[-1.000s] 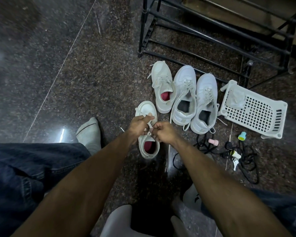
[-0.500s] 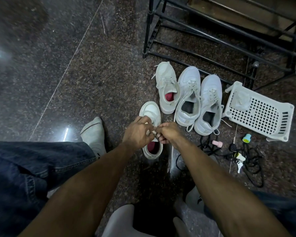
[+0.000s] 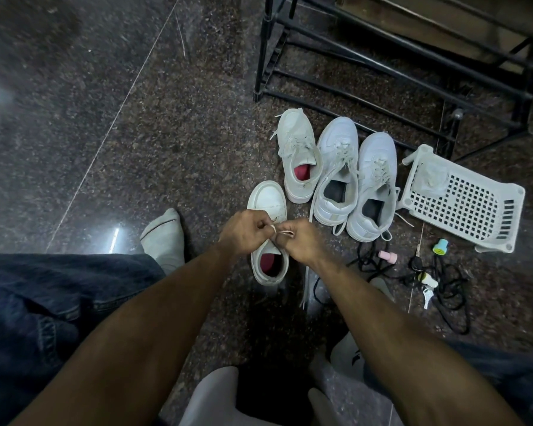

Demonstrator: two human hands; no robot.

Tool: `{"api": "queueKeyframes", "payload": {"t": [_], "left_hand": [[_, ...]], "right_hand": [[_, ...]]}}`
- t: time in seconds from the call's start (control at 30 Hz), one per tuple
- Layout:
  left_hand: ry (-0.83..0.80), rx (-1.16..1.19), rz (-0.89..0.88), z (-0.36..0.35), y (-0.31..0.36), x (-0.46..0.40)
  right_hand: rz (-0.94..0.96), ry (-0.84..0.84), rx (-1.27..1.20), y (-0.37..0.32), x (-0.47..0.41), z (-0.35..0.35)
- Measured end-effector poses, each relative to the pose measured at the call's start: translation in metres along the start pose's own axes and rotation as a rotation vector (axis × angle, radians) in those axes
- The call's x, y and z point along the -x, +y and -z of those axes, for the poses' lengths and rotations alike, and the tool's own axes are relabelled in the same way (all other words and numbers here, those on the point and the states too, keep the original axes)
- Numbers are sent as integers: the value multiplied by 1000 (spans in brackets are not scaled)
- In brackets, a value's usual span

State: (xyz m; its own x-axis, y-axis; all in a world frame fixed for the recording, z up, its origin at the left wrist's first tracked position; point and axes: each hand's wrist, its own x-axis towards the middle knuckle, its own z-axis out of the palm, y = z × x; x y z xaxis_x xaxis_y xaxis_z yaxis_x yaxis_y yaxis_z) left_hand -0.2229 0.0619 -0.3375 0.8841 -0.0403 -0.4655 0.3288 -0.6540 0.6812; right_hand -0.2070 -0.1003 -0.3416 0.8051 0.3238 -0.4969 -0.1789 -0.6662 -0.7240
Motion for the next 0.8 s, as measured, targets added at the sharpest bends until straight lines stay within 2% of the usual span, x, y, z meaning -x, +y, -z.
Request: {"api": "queueKeyframes", "payload": {"t": [0.13, 0.23, 0.33, 0.47, 0.63, 0.8], "left_hand": [[-1, -5, 7, 2, -2, 0], [25, -81, -36, 0, -5, 2], [82, -122, -53, -7, -9, 6], [176, -72, -40, -15, -7, 12], [128, -123, -75, -19, -1, 22], [154, -232, -96, -17, 0, 24]], "right_hand": [[-2, 63, -43, 2, -1, -5], [-122, -30, -300, -7, 2, 1], [-245, -174, -426, -9, 4, 7], [-310, -220, -486, -4, 3, 7], [-401, -170, -515, -3, 2, 5], [-376, -149, -492, -7, 7, 5]]}}
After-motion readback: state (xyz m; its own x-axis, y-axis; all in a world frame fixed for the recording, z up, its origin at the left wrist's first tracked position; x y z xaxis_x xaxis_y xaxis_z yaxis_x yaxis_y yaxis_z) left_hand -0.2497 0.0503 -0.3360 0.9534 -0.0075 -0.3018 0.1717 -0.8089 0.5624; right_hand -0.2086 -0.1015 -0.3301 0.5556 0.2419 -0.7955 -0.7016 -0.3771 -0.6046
